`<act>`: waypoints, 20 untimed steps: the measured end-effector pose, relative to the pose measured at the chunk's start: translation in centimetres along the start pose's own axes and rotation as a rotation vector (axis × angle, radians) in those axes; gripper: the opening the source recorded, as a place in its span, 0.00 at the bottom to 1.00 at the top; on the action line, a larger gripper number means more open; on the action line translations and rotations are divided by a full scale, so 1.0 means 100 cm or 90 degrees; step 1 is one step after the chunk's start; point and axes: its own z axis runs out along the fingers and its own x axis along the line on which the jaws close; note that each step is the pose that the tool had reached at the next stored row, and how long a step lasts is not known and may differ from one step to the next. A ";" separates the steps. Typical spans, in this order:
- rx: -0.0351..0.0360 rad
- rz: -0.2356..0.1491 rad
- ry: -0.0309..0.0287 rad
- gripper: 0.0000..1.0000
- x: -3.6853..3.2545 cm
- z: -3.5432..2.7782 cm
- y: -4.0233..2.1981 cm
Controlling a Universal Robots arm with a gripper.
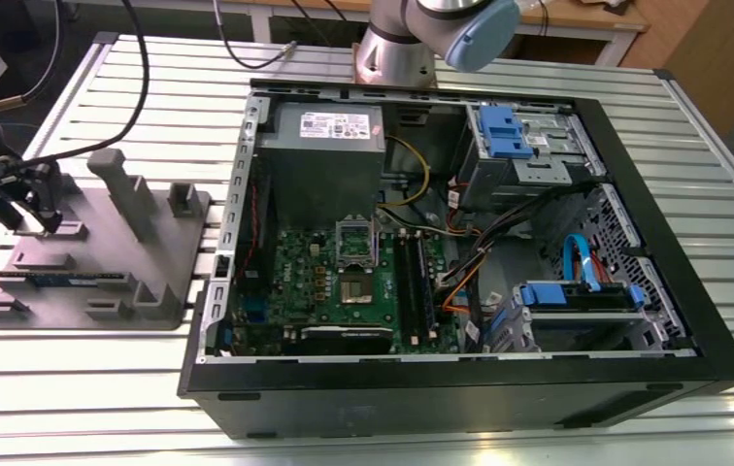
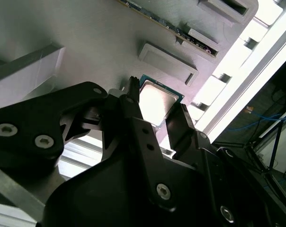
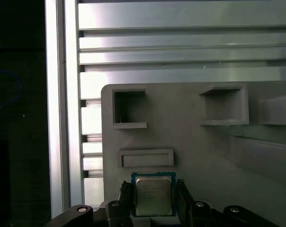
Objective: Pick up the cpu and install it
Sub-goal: 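Pick up the cpu and move it towards the insertion slot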
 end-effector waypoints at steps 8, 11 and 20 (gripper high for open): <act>0.0000 0.000 0.0000 0.47 0.0000 -0.0003 0.0000; 0.0000 0.000 0.0000 0.47 0.0000 -0.0003 0.0000; 0.0000 0.000 0.0001 0.47 -0.0004 -0.0126 0.0003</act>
